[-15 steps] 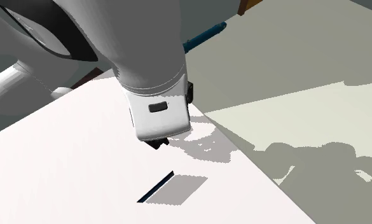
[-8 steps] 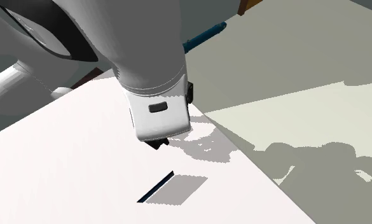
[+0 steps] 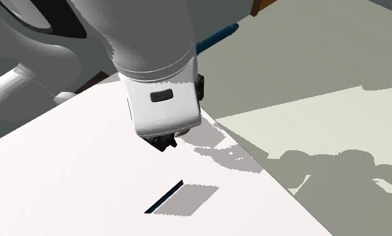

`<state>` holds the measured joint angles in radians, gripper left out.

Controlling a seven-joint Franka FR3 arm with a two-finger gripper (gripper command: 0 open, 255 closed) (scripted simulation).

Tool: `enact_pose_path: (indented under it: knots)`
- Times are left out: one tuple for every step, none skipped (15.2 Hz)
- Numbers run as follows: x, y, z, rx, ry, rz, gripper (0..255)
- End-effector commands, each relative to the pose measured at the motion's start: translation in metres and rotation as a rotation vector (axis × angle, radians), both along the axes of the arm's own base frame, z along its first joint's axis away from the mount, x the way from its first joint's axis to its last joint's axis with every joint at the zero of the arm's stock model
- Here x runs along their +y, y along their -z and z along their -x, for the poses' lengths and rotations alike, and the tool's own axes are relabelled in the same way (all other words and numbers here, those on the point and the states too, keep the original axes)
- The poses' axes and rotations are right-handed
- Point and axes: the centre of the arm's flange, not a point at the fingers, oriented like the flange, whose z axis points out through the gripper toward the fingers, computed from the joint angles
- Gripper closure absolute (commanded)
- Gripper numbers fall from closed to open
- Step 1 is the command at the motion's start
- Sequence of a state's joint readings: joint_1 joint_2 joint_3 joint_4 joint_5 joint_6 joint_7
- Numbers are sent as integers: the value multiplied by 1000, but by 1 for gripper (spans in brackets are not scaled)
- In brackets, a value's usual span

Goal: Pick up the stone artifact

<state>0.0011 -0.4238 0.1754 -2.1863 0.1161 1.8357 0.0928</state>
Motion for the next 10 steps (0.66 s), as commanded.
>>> enact_pose_path:
  knots:
    - [-1, -11, -1, 0, 0, 0, 255]
    - [-1, -16, -1, 0, 0, 0, 255]
    - [-1, -21, -1, 0, 0, 0, 255]
    - [-1, -27, -1, 0, 0, 0, 255]
    - [-1, -32, -1, 0, 0, 0, 255]
    - [-1, -37, -1, 0, 0, 0, 255]
    - [-1, -42, -1, 0, 0, 0, 255]
    - [-1, -48, -1, 0, 0, 0, 255]
    - [-1, -48, -1, 0, 0, 0, 255]
    - [-1, -48, -1, 0, 0, 0, 255]
